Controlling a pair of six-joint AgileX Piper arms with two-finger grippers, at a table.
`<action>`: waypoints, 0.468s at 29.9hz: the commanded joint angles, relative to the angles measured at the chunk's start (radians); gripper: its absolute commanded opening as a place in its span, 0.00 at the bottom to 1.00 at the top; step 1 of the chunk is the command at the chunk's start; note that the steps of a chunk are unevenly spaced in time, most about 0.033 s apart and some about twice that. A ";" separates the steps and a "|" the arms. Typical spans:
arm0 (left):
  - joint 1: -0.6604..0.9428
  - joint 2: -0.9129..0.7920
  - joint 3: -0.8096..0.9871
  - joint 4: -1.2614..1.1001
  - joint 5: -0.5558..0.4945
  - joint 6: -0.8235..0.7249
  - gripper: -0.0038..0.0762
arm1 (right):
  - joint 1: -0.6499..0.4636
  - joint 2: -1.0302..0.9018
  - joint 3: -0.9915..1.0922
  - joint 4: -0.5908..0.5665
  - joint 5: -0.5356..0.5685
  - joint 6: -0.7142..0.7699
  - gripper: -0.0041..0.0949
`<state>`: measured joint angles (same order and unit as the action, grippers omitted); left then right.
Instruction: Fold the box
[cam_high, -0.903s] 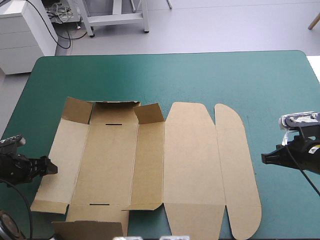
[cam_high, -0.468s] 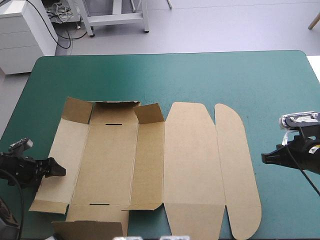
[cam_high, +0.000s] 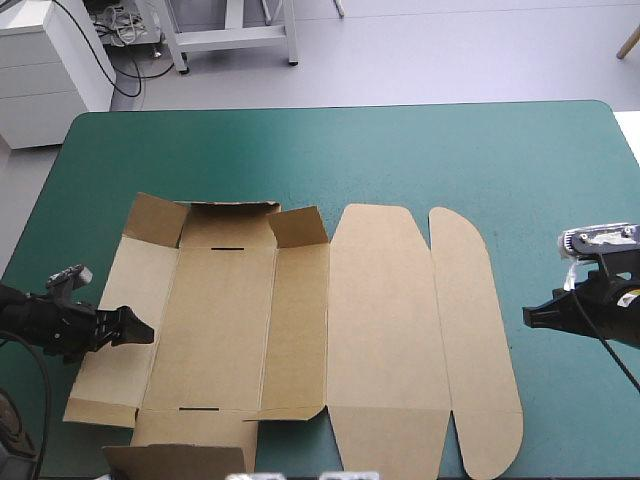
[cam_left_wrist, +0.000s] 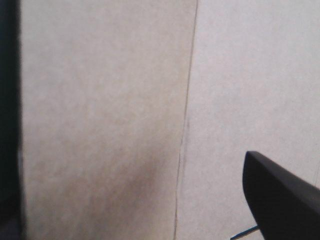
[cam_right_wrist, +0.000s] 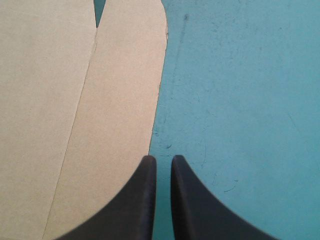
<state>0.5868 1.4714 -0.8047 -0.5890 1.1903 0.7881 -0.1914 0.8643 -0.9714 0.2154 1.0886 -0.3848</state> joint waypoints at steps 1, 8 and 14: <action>-0.058 -0.027 -0.021 -0.012 0.091 -0.046 0.79 | -0.004 -0.009 -0.025 0.017 -0.045 -0.009 0.13; -0.122 -0.044 -0.021 0.041 0.093 -0.099 0.73 | -0.004 -0.009 -0.025 0.017 -0.045 -0.009 0.13; -0.122 -0.075 -0.021 0.045 0.093 -0.099 0.55 | -0.004 -0.009 -0.025 0.018 -0.043 -0.009 0.13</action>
<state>0.4732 1.4374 -0.8056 -0.5139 1.1906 0.6998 -0.1914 0.8643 -0.9714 0.2154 1.0886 -0.3851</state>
